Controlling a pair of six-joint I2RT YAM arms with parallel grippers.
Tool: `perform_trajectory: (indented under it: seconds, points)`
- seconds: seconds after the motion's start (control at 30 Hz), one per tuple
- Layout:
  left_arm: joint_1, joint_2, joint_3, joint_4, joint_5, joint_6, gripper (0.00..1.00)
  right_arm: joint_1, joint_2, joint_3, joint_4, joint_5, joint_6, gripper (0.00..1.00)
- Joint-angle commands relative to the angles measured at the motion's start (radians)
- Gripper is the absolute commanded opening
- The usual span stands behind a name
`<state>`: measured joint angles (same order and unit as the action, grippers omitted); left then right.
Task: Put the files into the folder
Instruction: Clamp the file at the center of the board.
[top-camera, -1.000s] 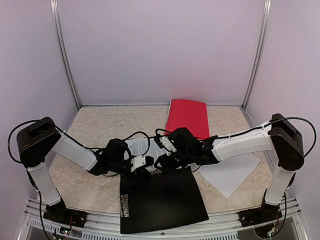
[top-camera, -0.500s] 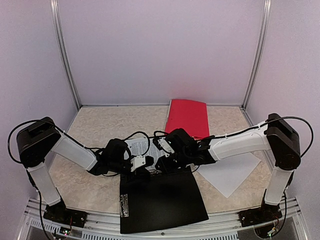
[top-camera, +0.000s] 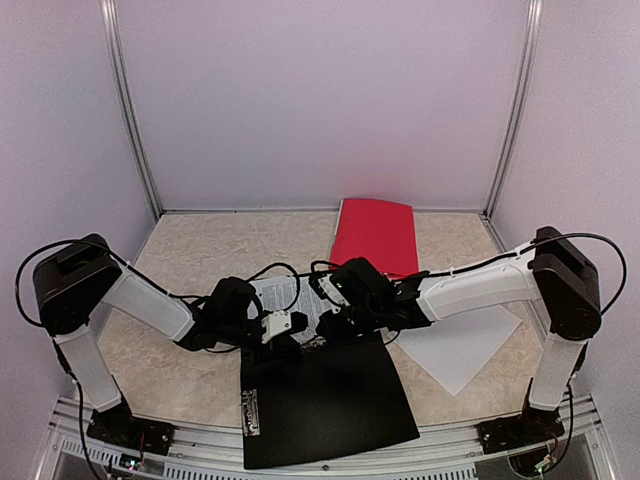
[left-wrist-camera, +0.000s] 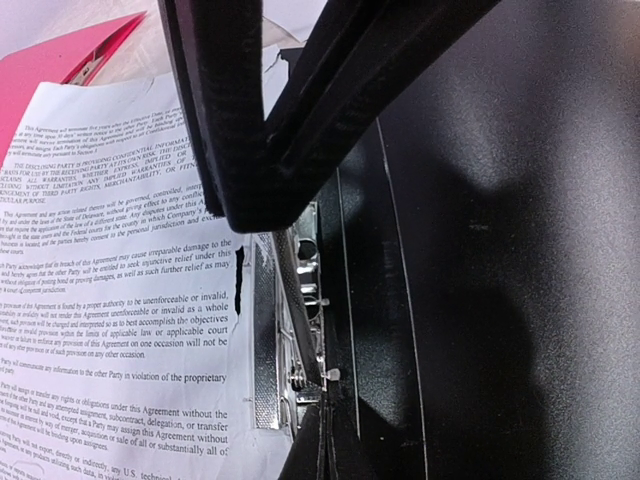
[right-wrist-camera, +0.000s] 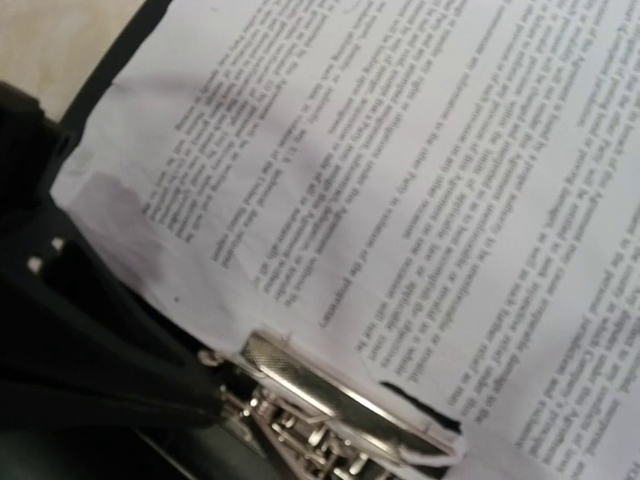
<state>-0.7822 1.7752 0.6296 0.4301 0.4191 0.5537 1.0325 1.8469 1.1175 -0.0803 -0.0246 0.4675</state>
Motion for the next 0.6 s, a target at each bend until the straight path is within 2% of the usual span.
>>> perform_trajectory:
  seconds: [0.0, 0.57]
  points:
    - [0.009, 0.007, -0.005, -0.091, -0.049, 0.001, 0.0, 0.009, -0.001, -0.008, -0.05, 0.017, 0.022, 0.0]
    - [0.004, 0.013, 0.003, -0.113, -0.046, 0.013, 0.0, -0.018, 0.062, -0.097, -0.032, 0.043, 0.063, 0.0]
